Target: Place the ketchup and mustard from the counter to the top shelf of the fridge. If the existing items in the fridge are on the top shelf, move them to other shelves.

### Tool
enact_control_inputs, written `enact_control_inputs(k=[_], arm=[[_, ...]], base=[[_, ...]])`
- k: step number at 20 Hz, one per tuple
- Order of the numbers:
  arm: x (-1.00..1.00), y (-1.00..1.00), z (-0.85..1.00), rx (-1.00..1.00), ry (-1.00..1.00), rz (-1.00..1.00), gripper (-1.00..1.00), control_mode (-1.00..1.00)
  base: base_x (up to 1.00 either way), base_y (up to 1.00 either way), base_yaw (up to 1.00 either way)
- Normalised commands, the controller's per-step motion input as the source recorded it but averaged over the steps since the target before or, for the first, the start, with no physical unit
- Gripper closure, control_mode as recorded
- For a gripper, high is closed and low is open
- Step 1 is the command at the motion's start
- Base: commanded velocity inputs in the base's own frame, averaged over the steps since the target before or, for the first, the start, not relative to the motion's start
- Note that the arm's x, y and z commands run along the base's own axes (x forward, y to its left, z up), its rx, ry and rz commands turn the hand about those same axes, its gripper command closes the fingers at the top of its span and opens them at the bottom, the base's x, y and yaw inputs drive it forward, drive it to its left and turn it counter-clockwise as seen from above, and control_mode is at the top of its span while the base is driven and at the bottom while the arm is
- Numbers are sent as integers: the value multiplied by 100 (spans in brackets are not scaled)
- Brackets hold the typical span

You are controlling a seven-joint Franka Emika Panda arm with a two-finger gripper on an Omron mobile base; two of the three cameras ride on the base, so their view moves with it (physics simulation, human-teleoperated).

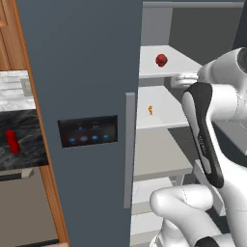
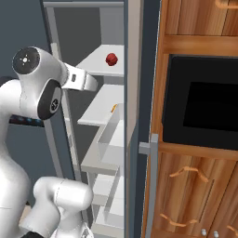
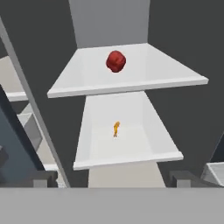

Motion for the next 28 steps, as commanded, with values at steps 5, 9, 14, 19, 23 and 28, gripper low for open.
enact_control_inputs(k=[5, 9, 14, 19, 23, 28], arm=[[40, -21, 40, 8, 0, -14, -100, -100], [57, -26, 24, 9, 6, -9, -100, -100], [68, -9, 0, 2, 3, -1, -100, -100], [90, 0, -5, 0, 2, 0, -100, -100], [94, 0, -11, 0, 4, 0, -100, -100], [93, 0, -23, 0, 4, 0, -100, -100]], base=[[0, 0, 0], [0, 0, 0], [0, 0, 0], [0, 0, 0], [0, 0, 0], [0, 0, 0]])
